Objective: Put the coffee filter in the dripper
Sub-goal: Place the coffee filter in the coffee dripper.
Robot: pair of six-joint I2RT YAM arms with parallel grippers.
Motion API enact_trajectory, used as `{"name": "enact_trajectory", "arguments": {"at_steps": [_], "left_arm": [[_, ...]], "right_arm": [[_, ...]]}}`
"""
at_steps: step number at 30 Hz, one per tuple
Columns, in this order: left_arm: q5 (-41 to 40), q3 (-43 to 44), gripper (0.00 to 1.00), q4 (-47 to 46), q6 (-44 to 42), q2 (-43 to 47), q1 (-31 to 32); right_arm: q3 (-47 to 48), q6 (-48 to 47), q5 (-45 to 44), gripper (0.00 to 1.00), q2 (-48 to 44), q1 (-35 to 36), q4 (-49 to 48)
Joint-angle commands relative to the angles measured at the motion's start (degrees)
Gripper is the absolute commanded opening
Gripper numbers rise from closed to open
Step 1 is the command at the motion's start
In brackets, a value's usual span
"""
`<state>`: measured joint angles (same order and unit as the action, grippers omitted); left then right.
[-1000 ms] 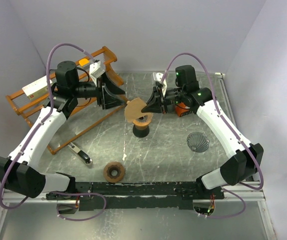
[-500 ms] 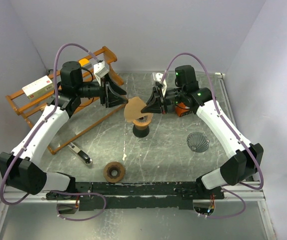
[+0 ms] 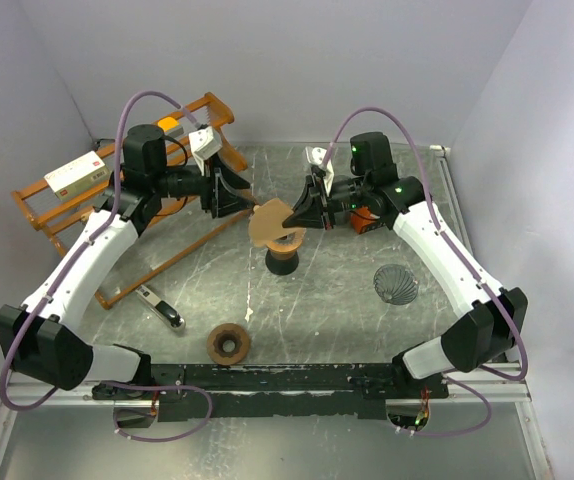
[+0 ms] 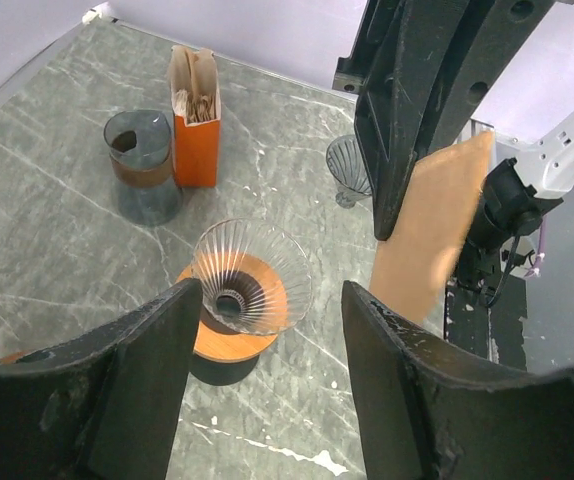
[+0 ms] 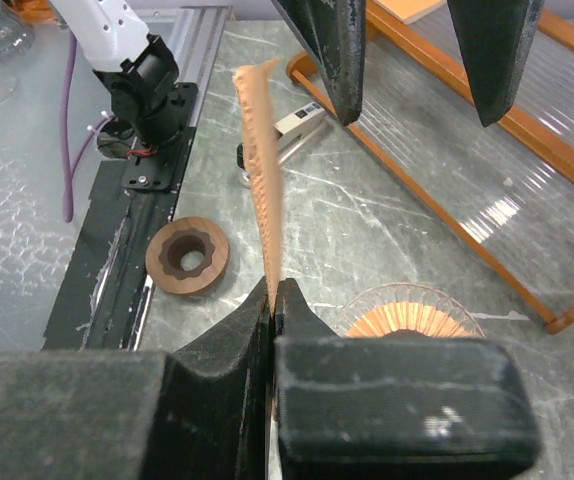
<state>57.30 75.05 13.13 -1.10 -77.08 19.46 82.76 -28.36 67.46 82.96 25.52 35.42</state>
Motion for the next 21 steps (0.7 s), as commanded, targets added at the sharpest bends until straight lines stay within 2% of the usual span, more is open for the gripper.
{"name": "enact_trajectory", "arguments": {"at_steps": [1, 6, 12, 16, 21], "left_arm": [[3.61, 1.06, 0.71, 2.39, -3.02, 1.7, 0.49], [8.16, 0.89, 0.74, 5.66, -7.01, 2.97, 0.49], [9.61, 3.26, 0.76, 13.35, -14.73, 4.15, 0.31], [11.74, 3.08, 0.76, 9.52, -9.73, 4.19, 0.31], [7.63, 1.28, 0.73, 0.88, -0.76, 3.4, 0.52]], "right_arm": [[-0.85, -0.59, 0.06, 0.0, -1.72, 0.06, -0.52], [-3.23, -1.79, -0.96, 0.0, -3.01, -0.71, -1.48], [-4.15, -4.4, -1.81, 0.0, -3.23, -0.82, -0.3], [-3.31, -4.16, -0.76, 0.0, -2.32, -0.73, 0.14], [-1.26, -3.78, 0.16, 0.0, -0.74, -0.49, 1.06]]}}
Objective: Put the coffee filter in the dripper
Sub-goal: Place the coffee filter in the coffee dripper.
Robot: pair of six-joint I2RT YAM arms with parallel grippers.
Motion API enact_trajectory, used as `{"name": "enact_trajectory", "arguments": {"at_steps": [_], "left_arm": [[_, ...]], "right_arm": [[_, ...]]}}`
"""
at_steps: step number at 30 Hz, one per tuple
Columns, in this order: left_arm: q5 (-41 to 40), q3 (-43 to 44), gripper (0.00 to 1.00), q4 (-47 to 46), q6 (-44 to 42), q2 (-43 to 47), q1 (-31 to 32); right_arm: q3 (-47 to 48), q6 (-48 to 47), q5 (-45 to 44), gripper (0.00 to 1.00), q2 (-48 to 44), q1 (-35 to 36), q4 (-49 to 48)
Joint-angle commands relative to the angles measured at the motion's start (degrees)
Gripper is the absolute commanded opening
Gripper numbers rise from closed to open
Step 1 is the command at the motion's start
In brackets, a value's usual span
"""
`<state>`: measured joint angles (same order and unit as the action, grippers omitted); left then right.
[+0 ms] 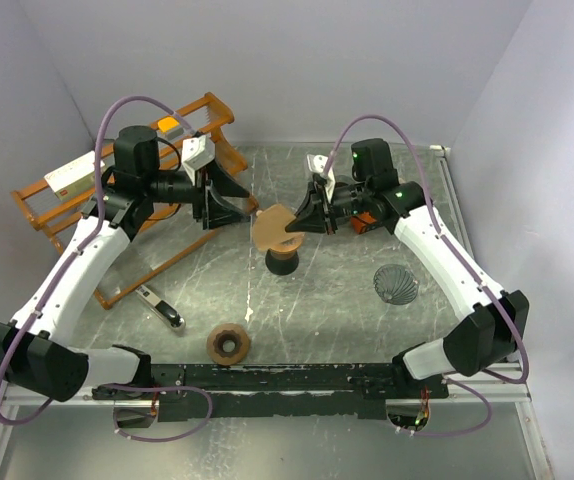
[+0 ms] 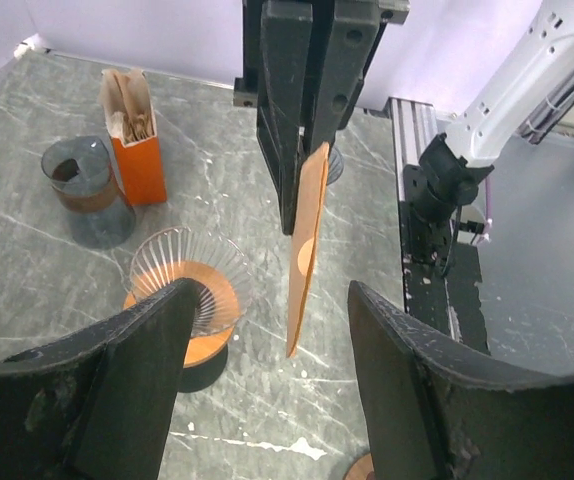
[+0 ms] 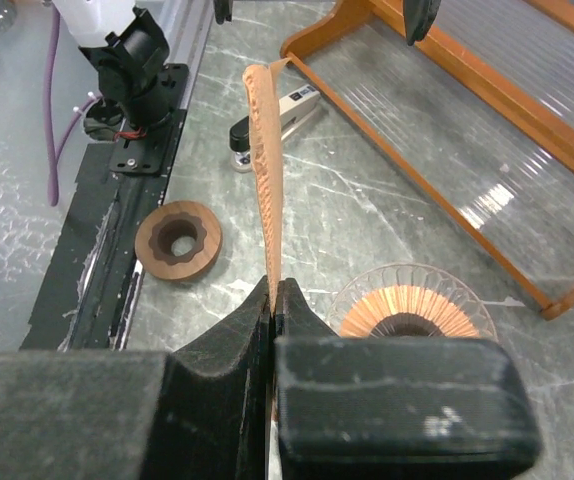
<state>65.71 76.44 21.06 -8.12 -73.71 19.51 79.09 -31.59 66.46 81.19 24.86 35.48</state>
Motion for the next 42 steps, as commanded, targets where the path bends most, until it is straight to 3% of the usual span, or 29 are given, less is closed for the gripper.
{"name": "enact_trajectory", "arguments": {"at_steps": [1, 10, 42], "left_arm": [[-1.69, -0.11, 0.73, -7.57, 6.94, -0.35, 0.71], [-4.71, 0.17, 0.71, -7.06, 6.02, -2.01, 1.66], [-2.06, -1.92, 0.72, -7.55, 4.98, -2.05, 2.38]], "right_arm": [[2.73, -0.45, 1.29, 0.0, 1.26, 0.33, 1.09], [2.75, -0.09, 1.61, 0.0, 1.01, 0.54, 1.1], [3.18, 1.73, 0.51, 0.0, 1.69, 0.63, -0.16]]}}
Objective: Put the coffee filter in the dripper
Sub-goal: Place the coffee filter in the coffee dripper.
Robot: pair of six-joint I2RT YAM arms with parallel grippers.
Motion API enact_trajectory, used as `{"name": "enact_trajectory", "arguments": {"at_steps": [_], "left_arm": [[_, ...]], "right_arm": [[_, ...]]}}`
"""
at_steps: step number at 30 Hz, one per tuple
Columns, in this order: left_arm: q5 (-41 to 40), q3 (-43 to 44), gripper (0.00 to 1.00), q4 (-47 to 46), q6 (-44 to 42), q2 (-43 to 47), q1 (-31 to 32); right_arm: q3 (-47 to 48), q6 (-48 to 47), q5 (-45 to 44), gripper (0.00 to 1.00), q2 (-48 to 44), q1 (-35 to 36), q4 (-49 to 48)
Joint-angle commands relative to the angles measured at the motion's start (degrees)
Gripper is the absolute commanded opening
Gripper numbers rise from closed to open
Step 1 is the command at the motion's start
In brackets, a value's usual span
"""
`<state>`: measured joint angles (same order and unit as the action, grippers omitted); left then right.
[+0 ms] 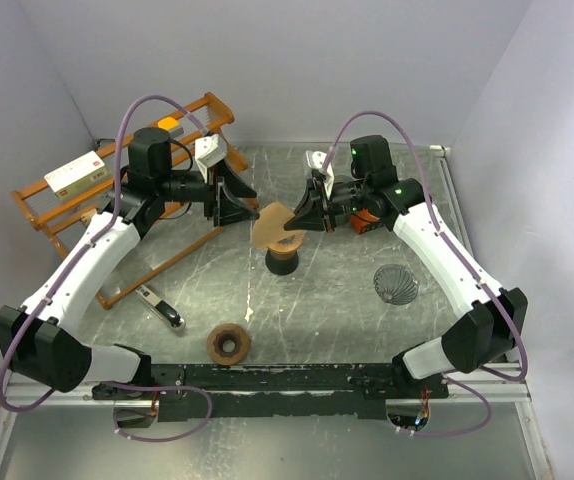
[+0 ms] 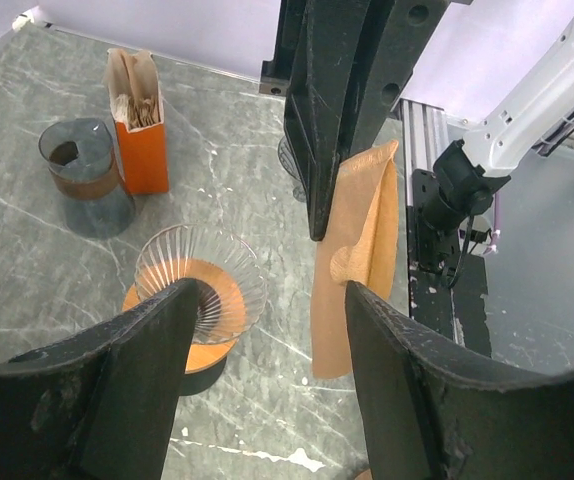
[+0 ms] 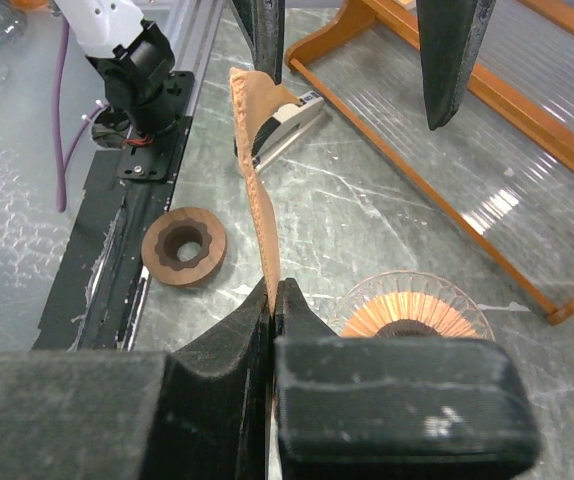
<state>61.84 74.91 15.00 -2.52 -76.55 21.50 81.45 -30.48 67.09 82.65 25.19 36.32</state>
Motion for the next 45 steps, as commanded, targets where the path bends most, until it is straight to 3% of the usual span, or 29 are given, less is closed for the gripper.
{"name": "enact_trajectory", "arguments": {"at_steps": [1, 12, 45], "left_arm": [[1.67, -0.23, 0.72, -1.32, -0.71, 0.91, 0.39], [-1.39, 1.25, 0.73, 1.09, -3.03, 2.67, 0.28], [-0.92, 1.99, 0.72, 0.55, -2.84, -0.39, 0.65]], "right_arm": [[0.77, 0.32, -0.37, 0.0, 0.28, 0.3, -0.8], [-1.2, -4.49, -2.92, 0.0, -0.12, 0.3, 1.67], [0.05, -3.1, -0.8, 0.0, 0.16, 0.47, 1.57]]}}
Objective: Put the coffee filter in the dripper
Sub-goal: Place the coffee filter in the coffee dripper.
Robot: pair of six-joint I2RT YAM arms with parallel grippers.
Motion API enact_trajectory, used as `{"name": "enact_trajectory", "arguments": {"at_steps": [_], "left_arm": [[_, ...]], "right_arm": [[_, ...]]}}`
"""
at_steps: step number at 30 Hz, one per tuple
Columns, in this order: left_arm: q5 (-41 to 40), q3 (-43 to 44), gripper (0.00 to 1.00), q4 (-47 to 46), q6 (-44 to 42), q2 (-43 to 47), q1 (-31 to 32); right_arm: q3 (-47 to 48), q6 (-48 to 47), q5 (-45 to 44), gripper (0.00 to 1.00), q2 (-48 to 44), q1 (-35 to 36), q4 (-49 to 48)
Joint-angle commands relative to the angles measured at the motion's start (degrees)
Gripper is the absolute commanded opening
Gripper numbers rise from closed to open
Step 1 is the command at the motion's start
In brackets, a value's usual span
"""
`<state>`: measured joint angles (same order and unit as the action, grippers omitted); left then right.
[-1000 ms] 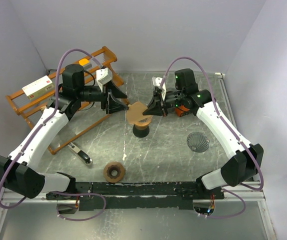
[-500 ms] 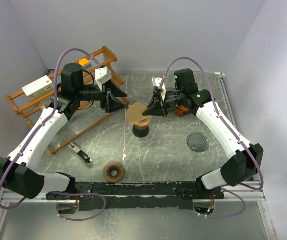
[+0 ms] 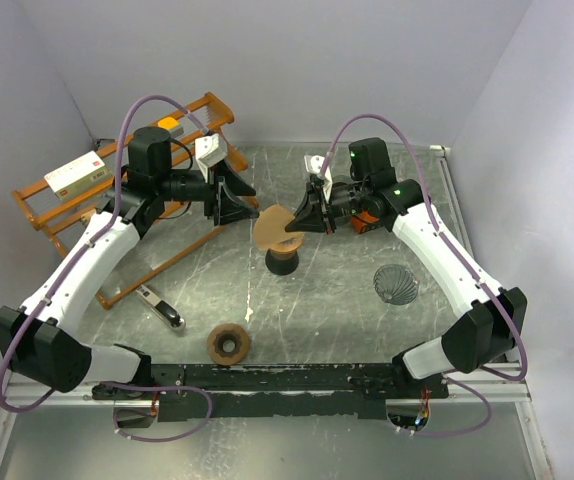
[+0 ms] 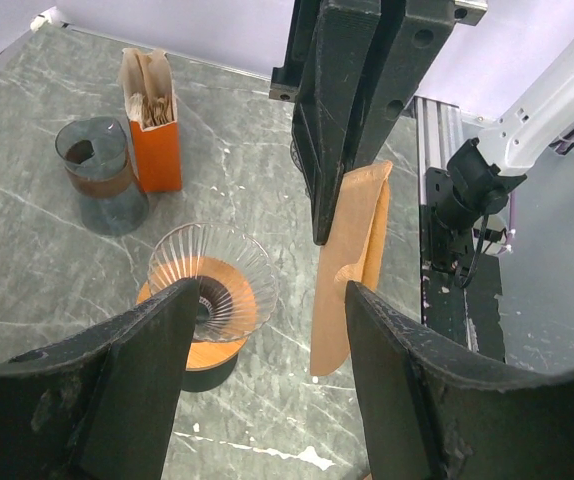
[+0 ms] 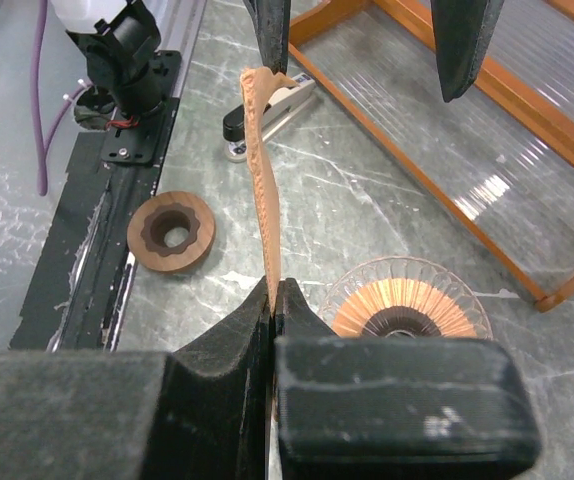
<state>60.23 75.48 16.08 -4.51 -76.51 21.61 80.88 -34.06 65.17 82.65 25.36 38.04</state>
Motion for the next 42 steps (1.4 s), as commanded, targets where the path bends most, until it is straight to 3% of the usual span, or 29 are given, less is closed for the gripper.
{"name": "enact_trajectory", "arguments": {"at_steps": [1, 42], "left_arm": [[1.09, 1.47, 0.71, -0.45, -0.85, -0.48, 0.51], [4.66, -0.69, 0.74, 0.06, -3.51, 0.21, 0.63]], "right_arm": [[0.55, 0.87, 0.81, 0.0, 0.08, 0.3, -0.49], [1.03, 5.28, 0.82, 0.0, 0.64, 0.3, -2.57]]}}
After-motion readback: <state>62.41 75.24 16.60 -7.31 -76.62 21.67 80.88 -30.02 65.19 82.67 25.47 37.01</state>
